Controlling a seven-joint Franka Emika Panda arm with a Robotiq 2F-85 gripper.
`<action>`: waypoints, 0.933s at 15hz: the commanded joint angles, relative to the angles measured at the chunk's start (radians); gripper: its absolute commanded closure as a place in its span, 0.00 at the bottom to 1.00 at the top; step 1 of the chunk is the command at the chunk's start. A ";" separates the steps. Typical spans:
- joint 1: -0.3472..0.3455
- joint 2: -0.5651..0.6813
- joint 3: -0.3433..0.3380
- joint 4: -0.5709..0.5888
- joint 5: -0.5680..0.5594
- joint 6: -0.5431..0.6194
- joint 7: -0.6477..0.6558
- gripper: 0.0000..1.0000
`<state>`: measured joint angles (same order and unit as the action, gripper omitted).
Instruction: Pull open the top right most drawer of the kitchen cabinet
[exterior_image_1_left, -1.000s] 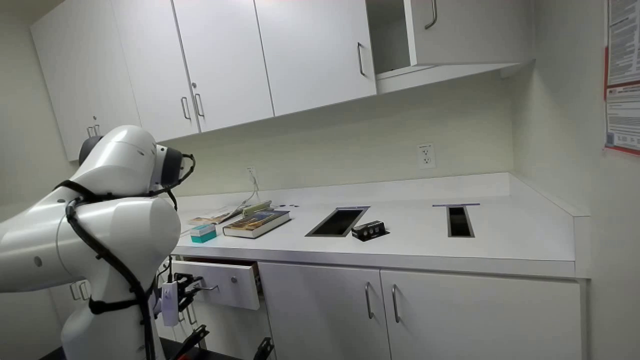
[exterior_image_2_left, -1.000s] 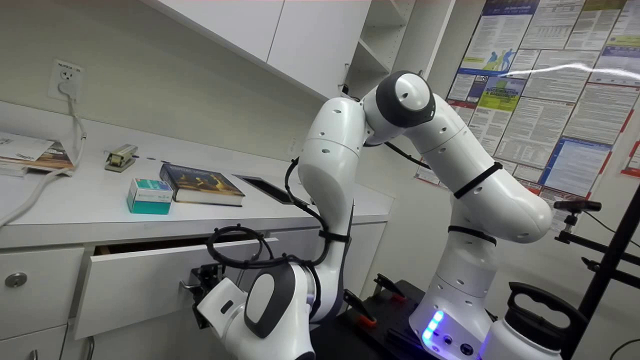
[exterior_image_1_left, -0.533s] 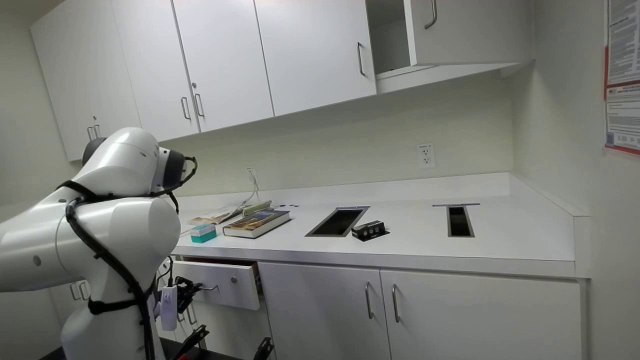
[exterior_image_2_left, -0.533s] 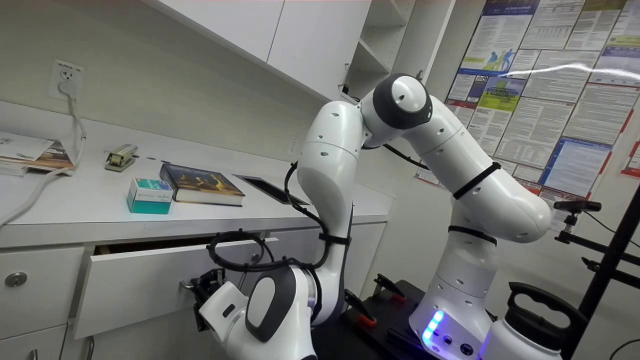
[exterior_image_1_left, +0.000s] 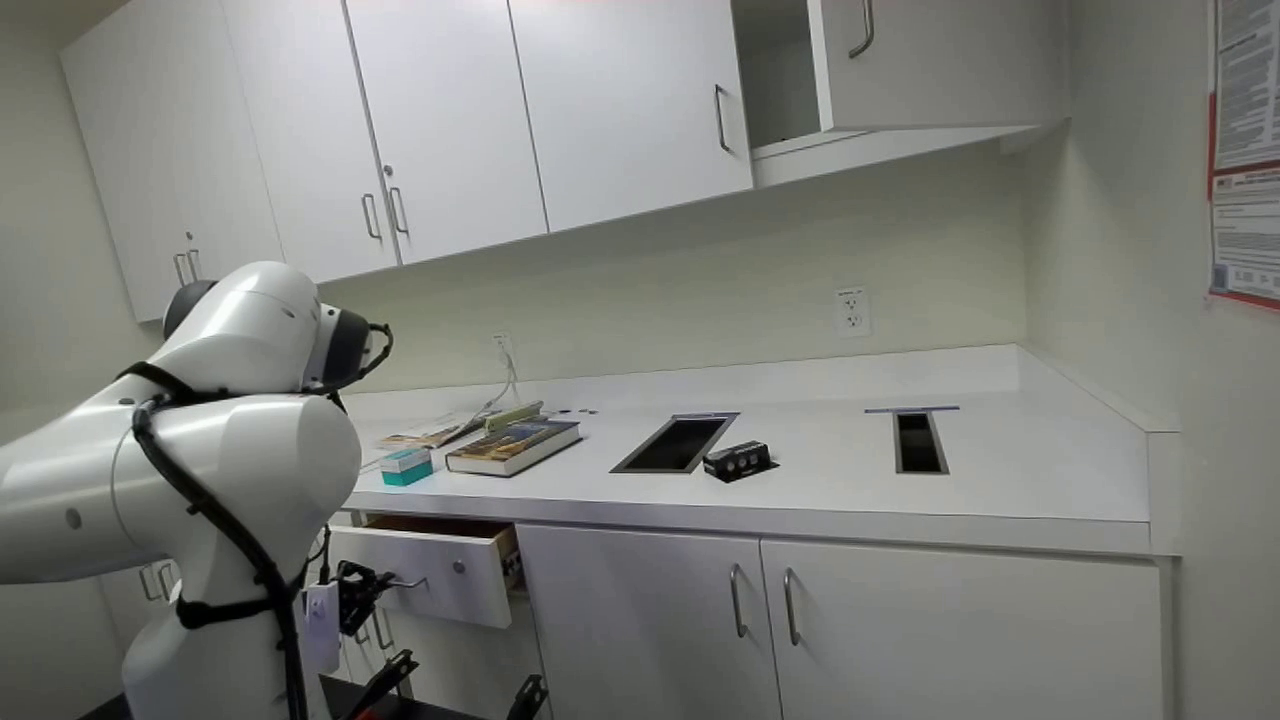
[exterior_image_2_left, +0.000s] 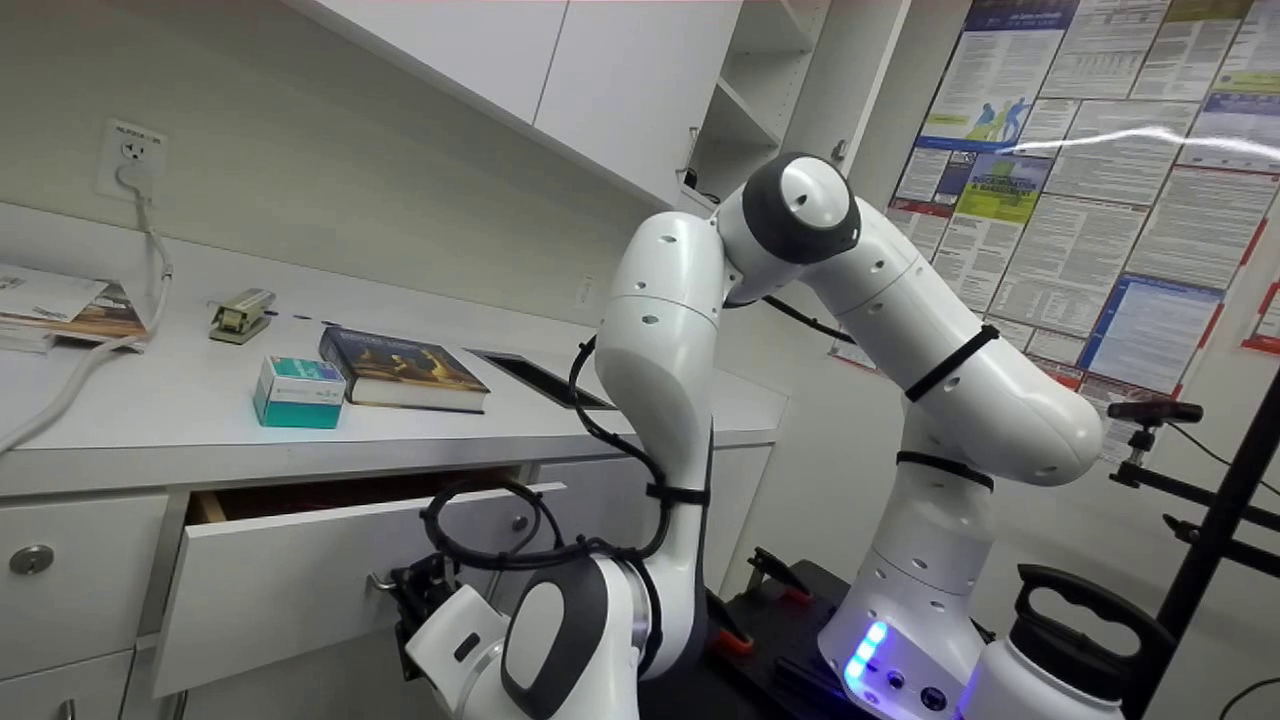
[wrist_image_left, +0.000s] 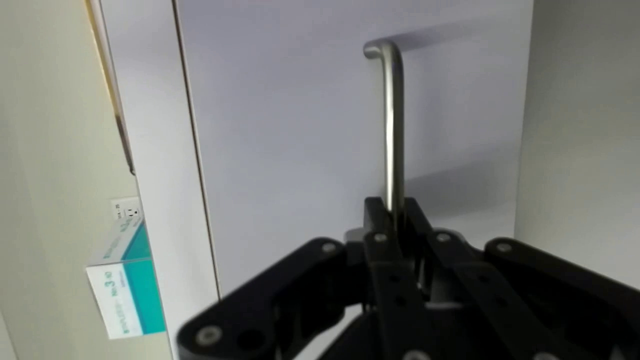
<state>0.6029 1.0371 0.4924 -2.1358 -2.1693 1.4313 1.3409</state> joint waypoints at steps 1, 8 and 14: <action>0.019 0.042 0.048 -0.004 0.045 -0.065 0.065 0.97; 0.070 0.092 0.100 -0.004 0.087 -0.134 0.060 0.97; 0.130 0.150 0.127 0.041 0.177 -0.208 0.058 0.97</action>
<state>0.6933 1.1181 0.5916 -2.1568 -2.0302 1.2309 1.3704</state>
